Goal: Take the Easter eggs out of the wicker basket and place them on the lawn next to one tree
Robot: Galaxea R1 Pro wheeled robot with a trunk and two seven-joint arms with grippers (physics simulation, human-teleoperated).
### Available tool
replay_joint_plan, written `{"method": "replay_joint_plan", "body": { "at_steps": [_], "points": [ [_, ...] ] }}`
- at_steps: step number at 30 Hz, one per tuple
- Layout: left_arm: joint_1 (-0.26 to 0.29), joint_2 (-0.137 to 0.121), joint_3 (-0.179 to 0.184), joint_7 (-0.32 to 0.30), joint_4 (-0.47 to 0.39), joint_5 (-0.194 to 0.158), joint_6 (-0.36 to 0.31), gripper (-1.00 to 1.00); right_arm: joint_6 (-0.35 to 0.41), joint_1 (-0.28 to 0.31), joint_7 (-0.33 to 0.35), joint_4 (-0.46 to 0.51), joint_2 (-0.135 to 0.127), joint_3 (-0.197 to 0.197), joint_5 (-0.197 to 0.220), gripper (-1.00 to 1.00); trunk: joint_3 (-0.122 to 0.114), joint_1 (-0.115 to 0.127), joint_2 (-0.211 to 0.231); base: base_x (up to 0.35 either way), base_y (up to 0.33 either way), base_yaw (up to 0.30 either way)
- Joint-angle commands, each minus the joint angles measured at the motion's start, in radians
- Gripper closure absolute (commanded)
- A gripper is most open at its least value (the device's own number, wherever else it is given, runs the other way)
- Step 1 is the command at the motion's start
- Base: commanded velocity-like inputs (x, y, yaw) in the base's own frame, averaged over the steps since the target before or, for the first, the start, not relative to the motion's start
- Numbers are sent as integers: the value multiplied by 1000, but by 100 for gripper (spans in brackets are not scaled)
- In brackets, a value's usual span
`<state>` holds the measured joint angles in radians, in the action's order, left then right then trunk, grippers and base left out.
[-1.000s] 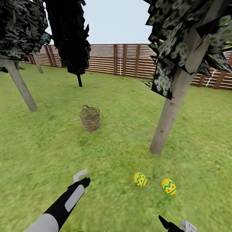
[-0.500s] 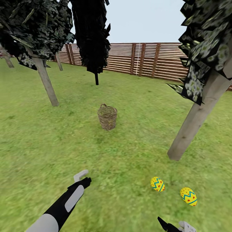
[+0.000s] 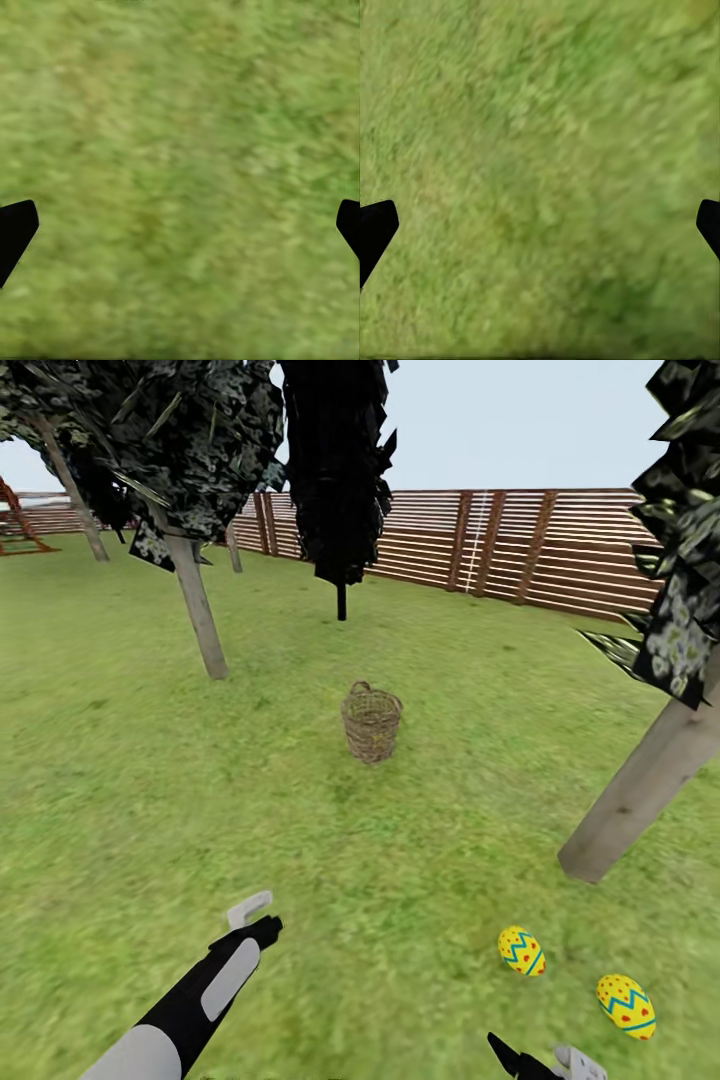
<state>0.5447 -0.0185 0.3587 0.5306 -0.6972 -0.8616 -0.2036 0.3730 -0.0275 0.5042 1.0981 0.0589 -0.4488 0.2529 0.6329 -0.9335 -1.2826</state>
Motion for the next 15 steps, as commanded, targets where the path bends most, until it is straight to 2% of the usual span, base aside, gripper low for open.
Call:
{"method": "replay_joint_plan", "body": {
  "at_steps": [1, 15],
  "points": [
    [1, -1, 6, 8, -1, -4, -2, -100, 9, 0, 2, 2, 1, -3, 8, -100, -2, 4, 7, 0, 1, 247],
    [0, 0, 6, 8, 1, 0, -2, -100, 9, 0, 2, 0, 1, 2, 8, -100, -36, 58, 105, 0, 0, 215]
  ]
}}
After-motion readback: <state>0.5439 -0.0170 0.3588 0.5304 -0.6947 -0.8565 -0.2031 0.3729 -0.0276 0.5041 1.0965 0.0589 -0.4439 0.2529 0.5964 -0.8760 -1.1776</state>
